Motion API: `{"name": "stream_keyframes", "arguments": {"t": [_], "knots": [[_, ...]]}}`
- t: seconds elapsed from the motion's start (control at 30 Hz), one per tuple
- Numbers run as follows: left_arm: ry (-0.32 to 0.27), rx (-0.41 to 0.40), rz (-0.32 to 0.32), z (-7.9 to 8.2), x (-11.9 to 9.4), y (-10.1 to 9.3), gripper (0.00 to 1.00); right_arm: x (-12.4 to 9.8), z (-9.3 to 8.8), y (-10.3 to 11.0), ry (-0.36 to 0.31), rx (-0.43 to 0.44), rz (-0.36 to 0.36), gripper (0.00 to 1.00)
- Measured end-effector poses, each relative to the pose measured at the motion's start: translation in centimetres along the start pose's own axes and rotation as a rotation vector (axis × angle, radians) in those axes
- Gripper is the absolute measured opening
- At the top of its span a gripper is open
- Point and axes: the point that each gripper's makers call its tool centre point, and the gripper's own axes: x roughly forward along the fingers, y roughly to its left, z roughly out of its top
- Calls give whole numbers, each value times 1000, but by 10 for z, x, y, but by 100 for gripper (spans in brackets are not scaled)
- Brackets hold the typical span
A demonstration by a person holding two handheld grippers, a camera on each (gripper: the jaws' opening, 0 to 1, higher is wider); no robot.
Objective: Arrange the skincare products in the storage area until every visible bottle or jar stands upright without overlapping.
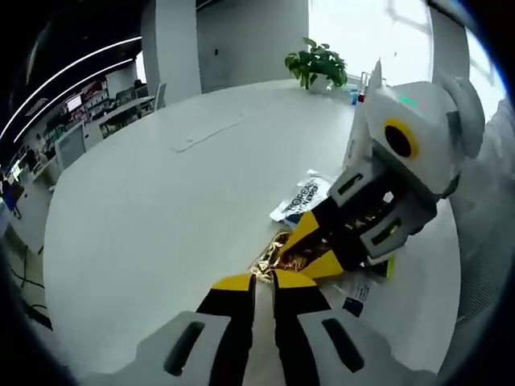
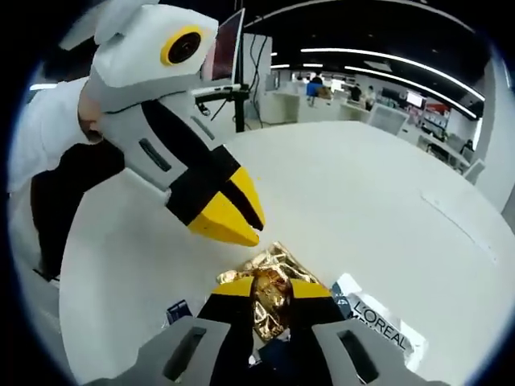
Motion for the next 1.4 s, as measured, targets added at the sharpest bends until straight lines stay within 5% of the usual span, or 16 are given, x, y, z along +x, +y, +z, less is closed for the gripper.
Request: {"name": "stream_keyframes", "arguments": {"t": [0.4,0.83,1.4], "knots": [[-26,-25,29,10,-24,-20,7,-23,14,2,-28,-44,-5,15],[-51,-49,36,17,-41,-44,14,-76,36,20,-103,-83,11,19],[-114,-78,30,35,-65,-75,22,-138,21,29,-117,-129,-59,36]]}}
